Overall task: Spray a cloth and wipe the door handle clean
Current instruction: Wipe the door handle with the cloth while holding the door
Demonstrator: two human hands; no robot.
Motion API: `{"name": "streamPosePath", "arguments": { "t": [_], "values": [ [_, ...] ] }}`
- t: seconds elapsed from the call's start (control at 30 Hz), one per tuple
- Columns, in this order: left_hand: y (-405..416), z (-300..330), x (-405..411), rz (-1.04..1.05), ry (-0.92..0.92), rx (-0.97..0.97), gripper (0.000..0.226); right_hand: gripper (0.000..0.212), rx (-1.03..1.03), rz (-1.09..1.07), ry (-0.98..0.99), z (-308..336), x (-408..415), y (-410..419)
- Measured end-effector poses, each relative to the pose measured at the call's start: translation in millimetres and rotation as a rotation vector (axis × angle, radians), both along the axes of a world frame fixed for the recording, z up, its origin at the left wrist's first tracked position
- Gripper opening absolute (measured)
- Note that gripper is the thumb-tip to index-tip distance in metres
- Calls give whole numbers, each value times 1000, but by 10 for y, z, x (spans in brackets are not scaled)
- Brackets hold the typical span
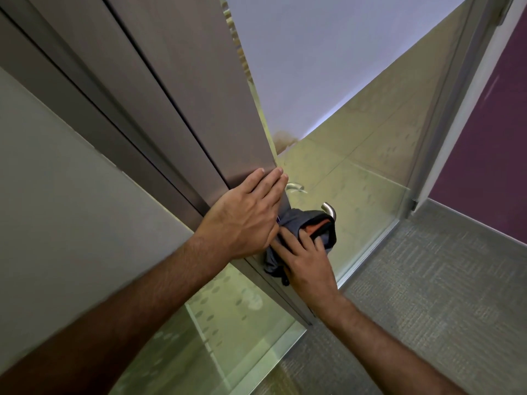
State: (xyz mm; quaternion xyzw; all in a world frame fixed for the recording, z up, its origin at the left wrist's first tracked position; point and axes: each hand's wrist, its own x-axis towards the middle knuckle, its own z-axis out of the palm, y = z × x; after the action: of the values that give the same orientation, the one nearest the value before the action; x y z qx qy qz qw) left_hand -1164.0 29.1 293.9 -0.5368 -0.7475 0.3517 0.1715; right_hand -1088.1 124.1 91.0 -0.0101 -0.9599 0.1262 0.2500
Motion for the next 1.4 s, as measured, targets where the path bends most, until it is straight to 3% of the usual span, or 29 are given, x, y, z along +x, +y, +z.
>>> {"name": "streamPosePath", "arguments": {
  "t": [0.17, 0.27, 0.37, 0.5, 0.67, 0.83, 0.93, 1.07, 1.17, 1.3, 1.4],
  "values": [
    [-22, 26, 20, -3, 13, -1, 73, 65, 119, 100, -27, 53, -16, 360],
    [-24, 24, 30, 12, 3, -11, 74, 61, 81, 291, -80, 139, -53, 643],
    [-21, 39, 24, 8, -13, 0, 74, 57, -243, 394, -53, 220, 43, 835],
    [-25, 157, 92, 39, -71, 51, 76, 55, -727, 158, 322, 536, 217, 757],
    [-89, 562, 158, 48, 31, 219, 72, 71, -782, 14, 613, 841, 60, 316],
    [-95, 539, 126, 37, 108, 134, 67, 68, -829, 187, 487, 835, -293, -107],
    [-68, 488, 87, 42, 123, 104, 70, 74, -666, 244, 439, 551, -365, -68],
    [-19, 370, 66, 8, 111, 92, 81, 50, -312, 345, 339, 305, -282, 228],
    [20, 285, 56, 8, 113, 82, 79, 49, -107, 347, 203, 230, -108, 355],
    [45, 265, 68, 29, 110, 56, 76, 57, 25, 415, -28, 237, 58, 533],
    [53, 294, 95, 51, 113, 47, 79, 45, 108, 563, -166, 446, 122, 638]
  ]
}}
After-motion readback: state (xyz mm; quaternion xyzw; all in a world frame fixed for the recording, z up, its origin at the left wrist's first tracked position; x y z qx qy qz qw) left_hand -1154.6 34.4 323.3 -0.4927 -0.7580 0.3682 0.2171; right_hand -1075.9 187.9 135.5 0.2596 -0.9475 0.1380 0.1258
